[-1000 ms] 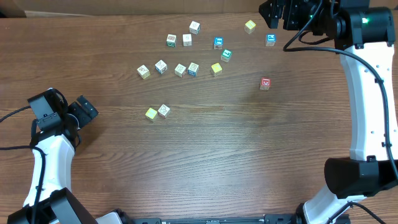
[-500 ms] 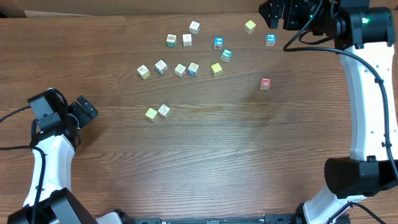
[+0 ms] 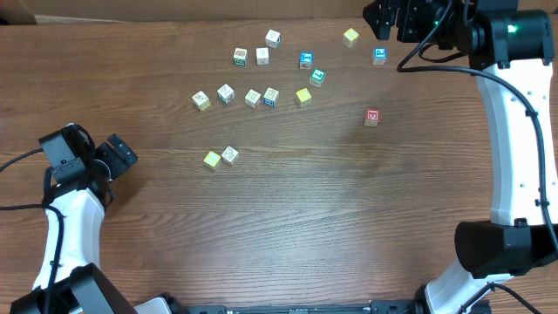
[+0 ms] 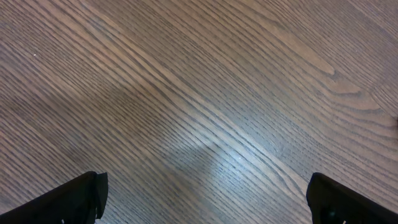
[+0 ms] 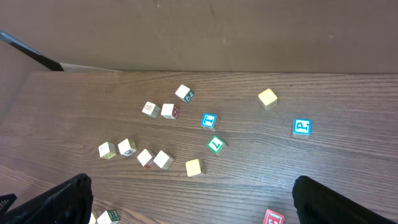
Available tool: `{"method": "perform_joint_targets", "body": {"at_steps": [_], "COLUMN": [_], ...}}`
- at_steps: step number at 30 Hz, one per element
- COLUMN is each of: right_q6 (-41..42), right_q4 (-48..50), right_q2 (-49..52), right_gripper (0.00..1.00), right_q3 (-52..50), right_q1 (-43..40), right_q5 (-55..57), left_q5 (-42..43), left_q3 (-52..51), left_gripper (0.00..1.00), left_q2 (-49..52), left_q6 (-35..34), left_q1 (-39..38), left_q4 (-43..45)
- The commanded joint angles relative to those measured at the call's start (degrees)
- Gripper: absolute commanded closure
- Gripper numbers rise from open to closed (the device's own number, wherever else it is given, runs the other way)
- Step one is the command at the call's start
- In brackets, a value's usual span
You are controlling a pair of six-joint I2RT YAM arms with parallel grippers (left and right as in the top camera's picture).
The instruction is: Form a circle
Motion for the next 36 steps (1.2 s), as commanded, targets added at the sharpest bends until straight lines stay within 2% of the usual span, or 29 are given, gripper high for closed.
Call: {"method": "perform_joint_targets", "body": {"at_steps": [1, 22, 26, 32, 36], "right_q6": [0.0, 0.0, 0.0, 3.3, 3.2], "right_q4": [0.1, 0.1, 4.7, 7.3, 6.7], "right_q2": [-0.3, -0.3, -0.3, 0.0, 1.7], "right_gripper": [0.00, 0.00, 0.00, 0.00, 0.00], "right_q3": [0.7, 0.7, 0.7, 0.7, 0.7], "right_q1": [-0.2, -0.2, -0.2, 0.5, 3.2], "right_q5": [0.2, 0.2, 0.1, -7.1, -6.5], "left_q5": [0.2, 0.2, 0.2, 0.2, 0.2], "left_q3": [-0.1, -0.1, -0.1, -0.1, -0.1], "left_gripper": [0.00, 0.00, 0.00, 0.01, 0.01], "left_q2": [-0.9, -0.9, -0.9, -0.9, -0.9], "left_q6": [-0.5, -0.5, -0.5, -0.5, -0.5], "left_q1": [0.2, 0.2, 0.2, 0.2, 0.2], "left_q4": [0.1, 0.1, 0.1, 0.1, 0.1]}}
